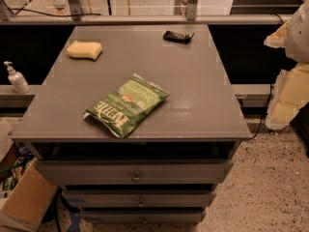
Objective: Move green jalapeno chip bag near sponge
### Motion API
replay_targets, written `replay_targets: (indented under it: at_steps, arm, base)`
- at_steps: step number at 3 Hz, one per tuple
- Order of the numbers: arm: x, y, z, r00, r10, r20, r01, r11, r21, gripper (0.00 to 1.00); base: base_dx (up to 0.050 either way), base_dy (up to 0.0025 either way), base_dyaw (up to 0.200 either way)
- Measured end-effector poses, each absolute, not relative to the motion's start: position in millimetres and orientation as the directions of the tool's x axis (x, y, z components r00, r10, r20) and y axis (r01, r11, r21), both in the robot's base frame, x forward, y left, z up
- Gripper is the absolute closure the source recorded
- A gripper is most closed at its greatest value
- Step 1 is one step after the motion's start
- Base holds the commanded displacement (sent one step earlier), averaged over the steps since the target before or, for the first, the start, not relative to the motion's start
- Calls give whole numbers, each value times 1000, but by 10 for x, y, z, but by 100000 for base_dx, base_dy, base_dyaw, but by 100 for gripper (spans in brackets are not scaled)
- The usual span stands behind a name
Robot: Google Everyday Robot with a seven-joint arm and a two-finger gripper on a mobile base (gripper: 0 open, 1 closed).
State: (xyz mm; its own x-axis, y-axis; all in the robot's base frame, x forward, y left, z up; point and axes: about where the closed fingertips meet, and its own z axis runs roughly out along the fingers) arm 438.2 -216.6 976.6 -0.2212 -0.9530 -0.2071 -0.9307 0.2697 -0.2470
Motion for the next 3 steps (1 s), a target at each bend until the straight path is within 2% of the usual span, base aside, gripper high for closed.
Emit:
replay_targets:
  at_steps: [1, 2, 3]
  arm:
    - [4382, -2165, 9766, -221, -953, -207, -931, 270, -247, 0]
    - [4382, -2163, 9771, -221, -953, -209, -930, 270, -249, 0]
    - [4369, -1958, 9590, -183, -947, -264, -943, 245, -224, 0]
  base:
    - [10000, 1, 2]
    - [0, 0, 0]
    - [0, 0, 0]
